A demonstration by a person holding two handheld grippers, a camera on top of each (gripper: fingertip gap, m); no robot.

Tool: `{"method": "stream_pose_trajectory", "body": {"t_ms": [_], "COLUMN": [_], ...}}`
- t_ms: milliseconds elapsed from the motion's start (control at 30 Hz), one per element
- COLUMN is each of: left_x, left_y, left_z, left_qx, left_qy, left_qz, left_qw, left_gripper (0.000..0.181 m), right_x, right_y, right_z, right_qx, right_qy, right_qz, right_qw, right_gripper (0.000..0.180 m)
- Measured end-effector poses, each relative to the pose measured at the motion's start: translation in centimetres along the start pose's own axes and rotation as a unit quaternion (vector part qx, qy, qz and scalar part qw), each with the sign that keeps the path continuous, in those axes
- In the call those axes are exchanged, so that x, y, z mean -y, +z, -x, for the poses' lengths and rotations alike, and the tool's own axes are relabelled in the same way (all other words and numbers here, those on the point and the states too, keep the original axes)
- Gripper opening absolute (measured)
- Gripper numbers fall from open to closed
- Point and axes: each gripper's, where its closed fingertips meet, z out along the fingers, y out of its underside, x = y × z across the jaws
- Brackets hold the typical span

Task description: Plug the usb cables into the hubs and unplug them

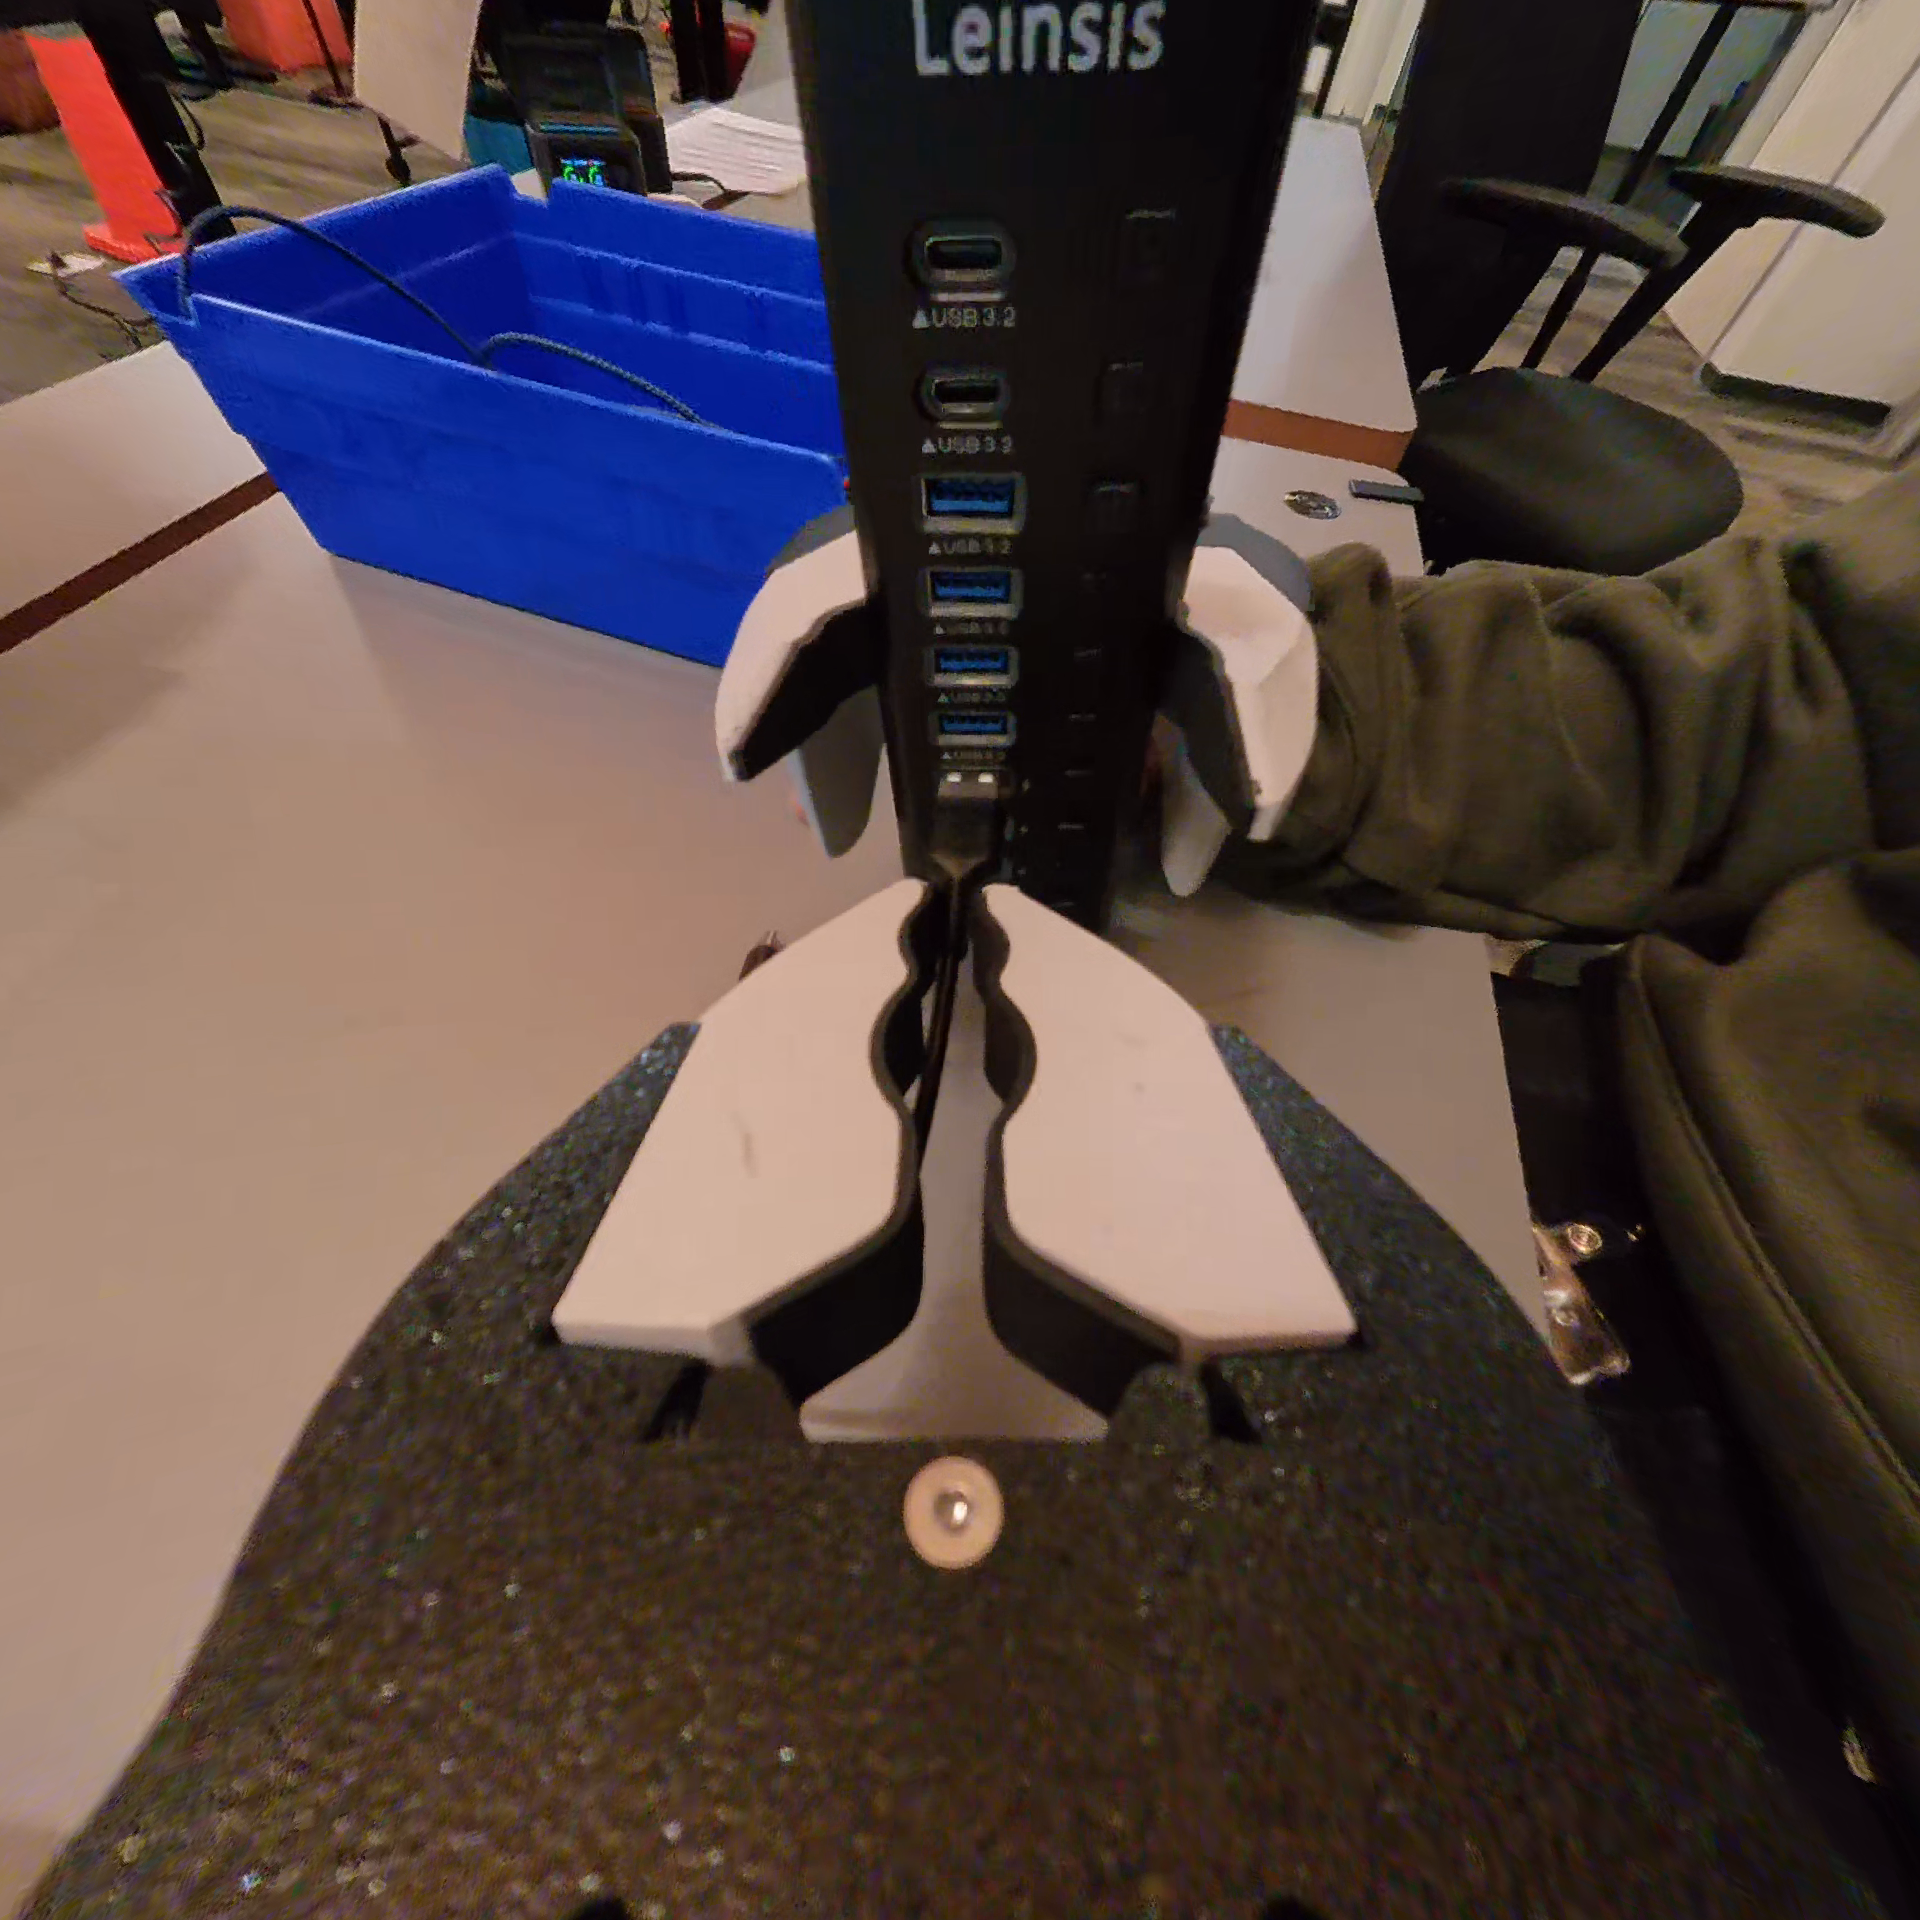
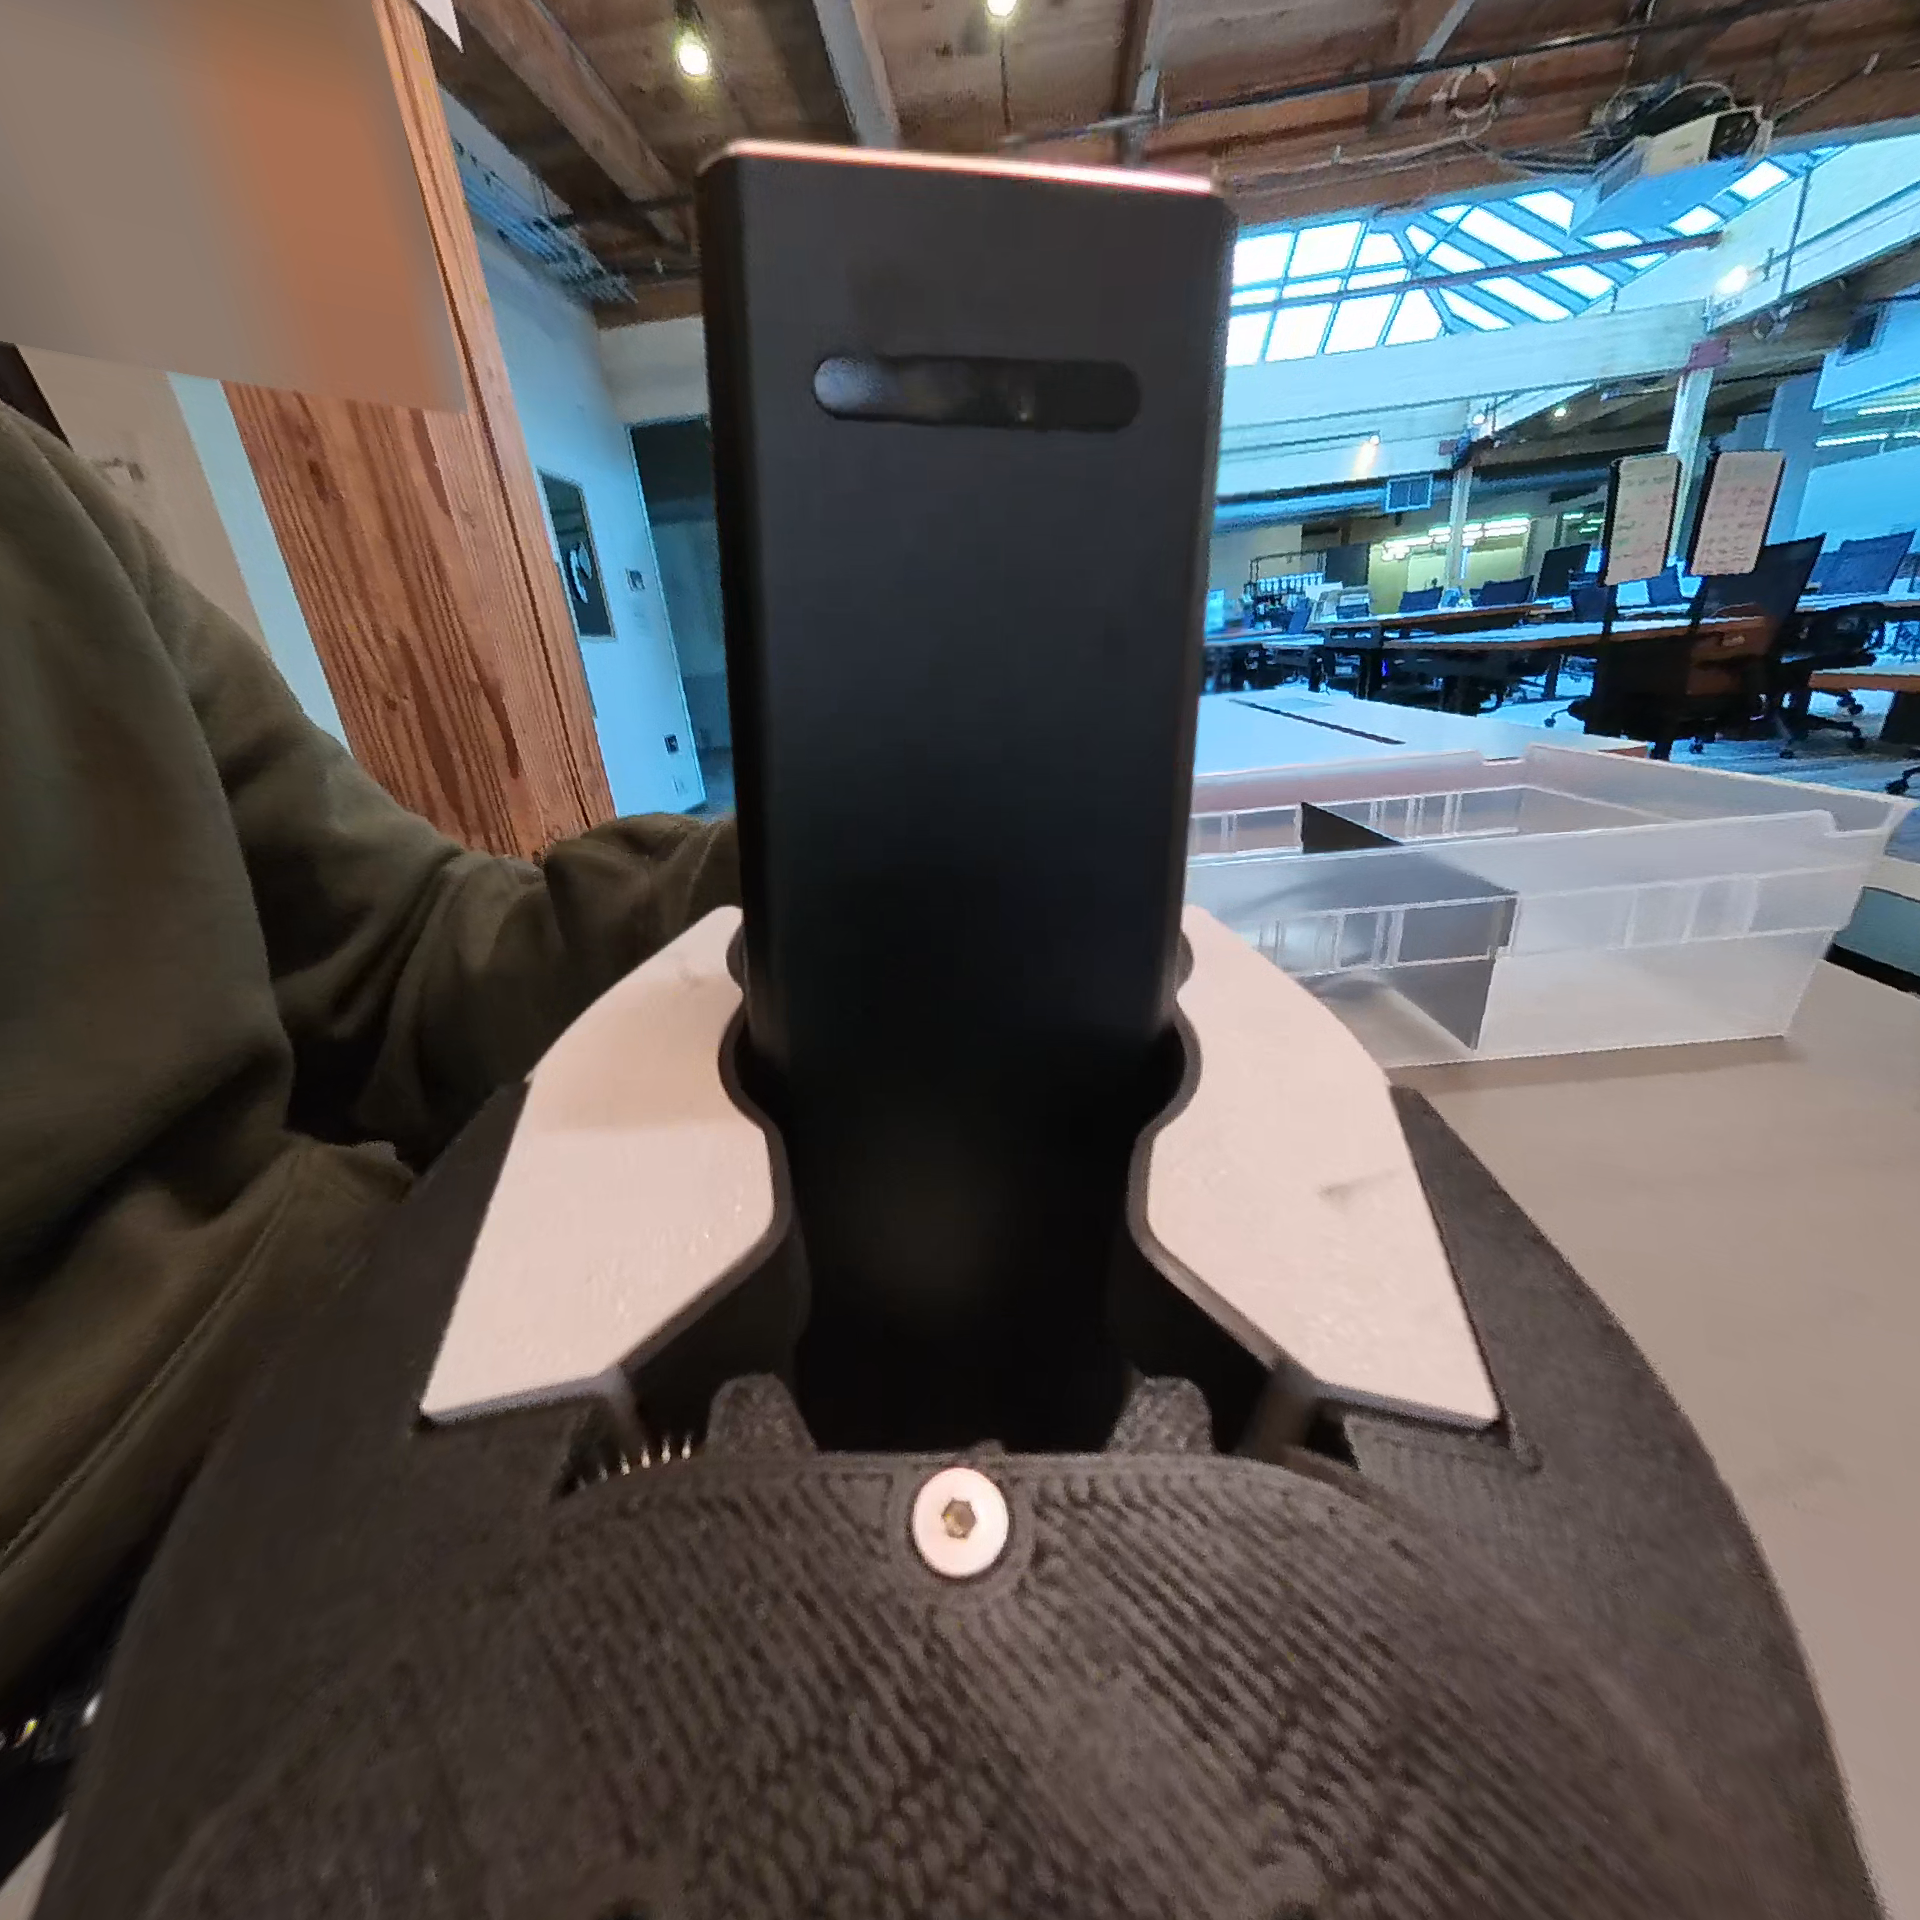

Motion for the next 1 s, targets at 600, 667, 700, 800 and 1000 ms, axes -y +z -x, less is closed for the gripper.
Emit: {"method": "stream_pose_trajectory", "body": {"t_ms": [600,667,700,800,1000], "left_x": [6.5,6.6,6.4,5.5,5.4], "left_y": [-2.9,-2.7,-2.7,-2.7,-4.0], "left_z": [-1.3,-1.8,-1.8,-1.7,-1.1], "left_qx": [0.093,0.077,0.074,0.061,0.072], "left_qy": [0.041,0.049,0.050,0.059,0.075], "left_qz": [-0.088,-0.093,-0.086,-0.063,-0.047], "left_qw": [0.991,0.991,0.992,0.994,0.993], "left_gripper": [0.073,0.062,0.061,0.061,0.060], "right_x": [-3.2,-3.4,-3.8,-4.8,-5.5], "right_y": [3.8,4.2,4.2,4.5,4.3], "right_z": [1.3,1.4,1.4,1.1,0.3], "right_qx": [-0.010,-0.009,-0.010,-0.021,-0.040], "right_qy": [-0.055,-0.043,-0.043,-0.039,-0.017], "right_qz": [0.097,0.096,0.105,0.137,0.146], "right_qw": [0.994,0.994,0.994,0.990,0.988], "right_gripper": [0.072,0.072,0.072,0.072,0.075]}}
